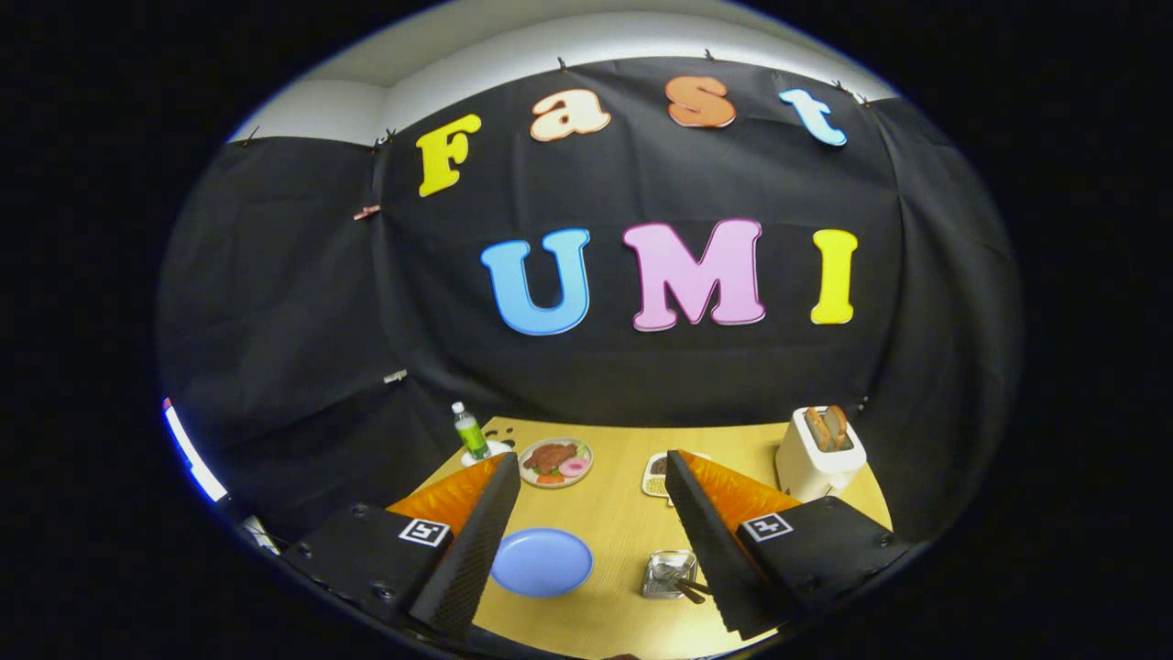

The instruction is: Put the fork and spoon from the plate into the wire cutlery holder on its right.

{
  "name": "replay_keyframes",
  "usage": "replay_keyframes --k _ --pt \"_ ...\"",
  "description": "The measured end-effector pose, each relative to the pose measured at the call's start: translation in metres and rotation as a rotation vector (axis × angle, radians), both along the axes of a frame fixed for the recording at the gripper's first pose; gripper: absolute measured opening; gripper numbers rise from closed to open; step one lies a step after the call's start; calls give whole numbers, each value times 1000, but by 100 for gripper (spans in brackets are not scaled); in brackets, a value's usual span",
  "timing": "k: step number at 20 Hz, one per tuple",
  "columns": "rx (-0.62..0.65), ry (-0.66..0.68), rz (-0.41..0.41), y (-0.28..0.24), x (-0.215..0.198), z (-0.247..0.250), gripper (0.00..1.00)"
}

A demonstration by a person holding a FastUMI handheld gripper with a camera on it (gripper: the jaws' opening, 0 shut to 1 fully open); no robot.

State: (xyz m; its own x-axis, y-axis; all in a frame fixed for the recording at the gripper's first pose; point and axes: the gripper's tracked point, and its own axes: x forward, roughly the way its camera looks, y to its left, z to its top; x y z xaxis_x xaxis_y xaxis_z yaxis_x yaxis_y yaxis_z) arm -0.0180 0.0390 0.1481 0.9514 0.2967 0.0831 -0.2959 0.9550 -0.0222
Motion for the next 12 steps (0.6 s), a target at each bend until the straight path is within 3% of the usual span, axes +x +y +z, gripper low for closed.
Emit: replay_keyframes --k 6,12 --pt "90 -196 -132 -35 -17 20 99" --pt "112 -128 -239 -69 -17 -21 99"
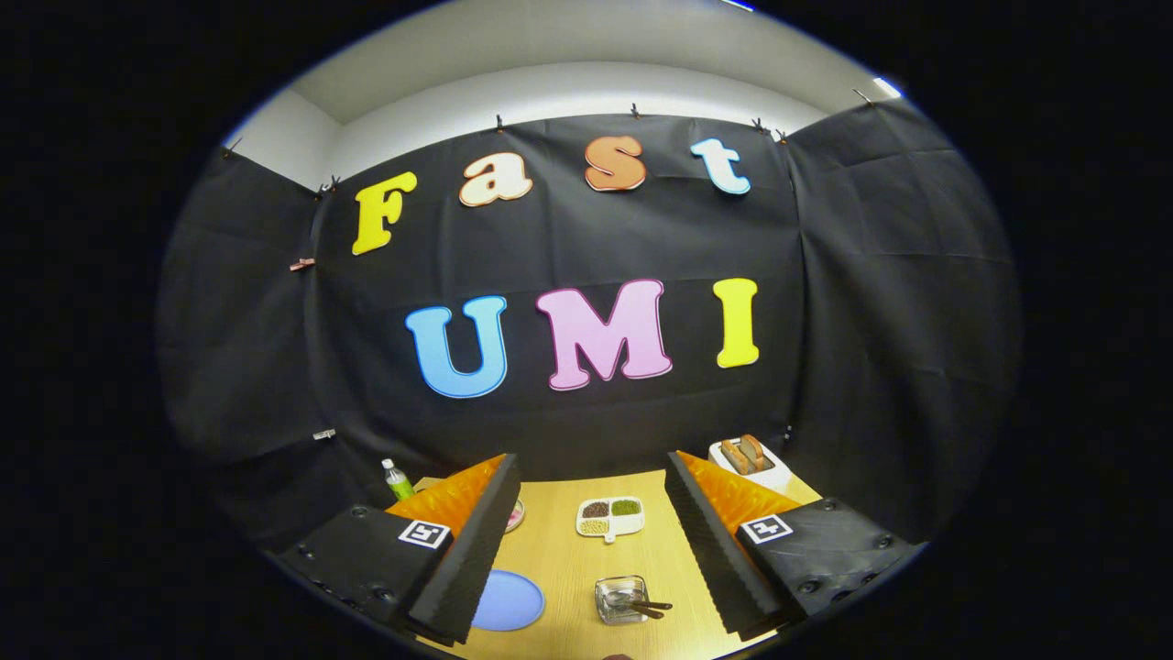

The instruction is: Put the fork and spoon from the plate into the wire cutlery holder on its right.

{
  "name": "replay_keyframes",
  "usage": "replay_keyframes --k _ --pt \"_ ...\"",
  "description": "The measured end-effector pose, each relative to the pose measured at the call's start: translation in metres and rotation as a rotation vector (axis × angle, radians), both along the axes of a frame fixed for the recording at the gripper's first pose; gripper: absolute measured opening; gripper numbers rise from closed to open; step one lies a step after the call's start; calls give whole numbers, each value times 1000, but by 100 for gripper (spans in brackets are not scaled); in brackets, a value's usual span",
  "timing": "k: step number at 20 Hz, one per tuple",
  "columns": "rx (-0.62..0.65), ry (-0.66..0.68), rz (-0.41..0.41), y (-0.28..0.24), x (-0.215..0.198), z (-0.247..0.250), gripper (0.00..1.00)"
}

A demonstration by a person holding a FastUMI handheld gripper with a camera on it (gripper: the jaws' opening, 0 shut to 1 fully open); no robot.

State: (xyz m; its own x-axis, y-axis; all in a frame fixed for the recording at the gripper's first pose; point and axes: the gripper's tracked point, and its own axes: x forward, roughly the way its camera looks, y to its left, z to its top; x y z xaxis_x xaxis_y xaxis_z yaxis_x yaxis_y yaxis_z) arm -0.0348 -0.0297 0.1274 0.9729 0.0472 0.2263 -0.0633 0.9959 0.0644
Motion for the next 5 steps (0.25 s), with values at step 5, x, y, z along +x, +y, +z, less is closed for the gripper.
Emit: replay_keyframes --k 5 --pt "-6 27 -24 -9 0 -7 99"
